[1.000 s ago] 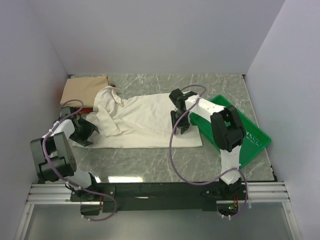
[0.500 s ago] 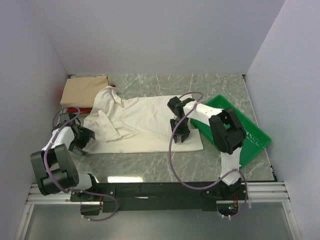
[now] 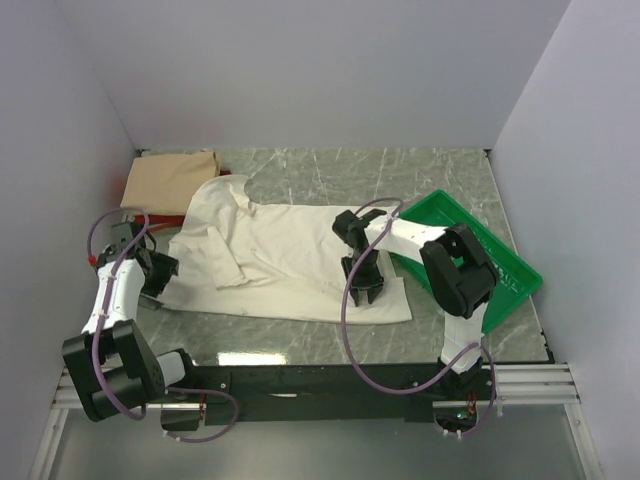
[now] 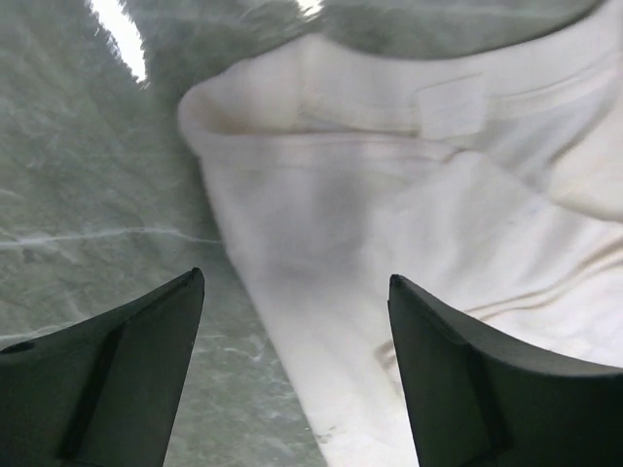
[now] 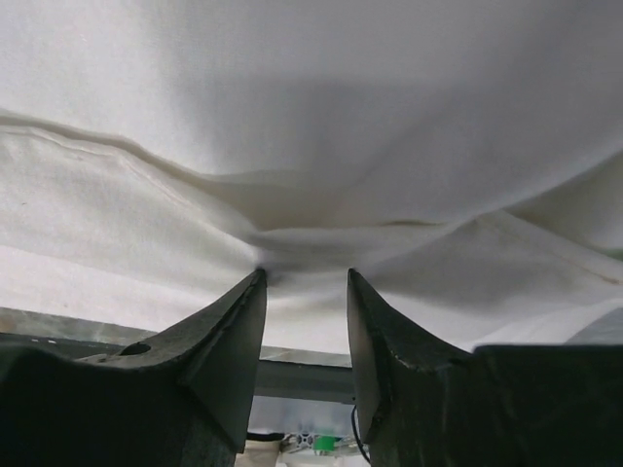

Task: Fold and stack the t-shirts
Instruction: Fold the tshirt

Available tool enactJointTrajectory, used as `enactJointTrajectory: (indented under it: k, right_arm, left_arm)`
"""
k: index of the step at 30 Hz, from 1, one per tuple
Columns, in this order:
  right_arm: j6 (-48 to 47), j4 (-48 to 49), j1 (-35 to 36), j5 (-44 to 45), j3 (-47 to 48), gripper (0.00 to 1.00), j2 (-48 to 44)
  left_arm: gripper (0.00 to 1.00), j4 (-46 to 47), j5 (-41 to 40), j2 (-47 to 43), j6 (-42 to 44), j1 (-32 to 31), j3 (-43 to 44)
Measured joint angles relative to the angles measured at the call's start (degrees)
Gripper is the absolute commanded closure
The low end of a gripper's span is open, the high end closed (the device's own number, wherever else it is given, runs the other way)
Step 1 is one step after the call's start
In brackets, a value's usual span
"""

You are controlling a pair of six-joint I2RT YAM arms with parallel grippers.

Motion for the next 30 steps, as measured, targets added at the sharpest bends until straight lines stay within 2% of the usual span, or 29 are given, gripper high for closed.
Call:
enactJointTrajectory:
  k: [6,12,16,24,30]
  right_arm:
    - [-0.1,-4.0,0.0,1.7,6.9,0.54,0.1]
    - [-0.1,-4.1,0.0,3.8,14.7,0.54,0.1]
    - [0.5,-3.3,0.0,5.2,14.9,0.54,1.6]
    - [2.4,1.6,-0.4,6.2,11.7,0.54,3.0]
    - [2.4,4.1,-0.5,6.0,8.2,0.54,3.5]
  left_arm:
    - [0.19,2.9,0.2,0.5,0.0,-5.2,6.9]
    - [0.19,12.4,6.4,5.6,-1.4,-10.4,6.4]
    - [0.19,17.1,9.2,9.7,-2.2,-11.0,2.8]
    - [0.19,29.7,13.7,10.9,-1.5,-11.0,-3.1]
    - [0.18,31.8,13.1,12.0,-2.0,-10.6,-4.1]
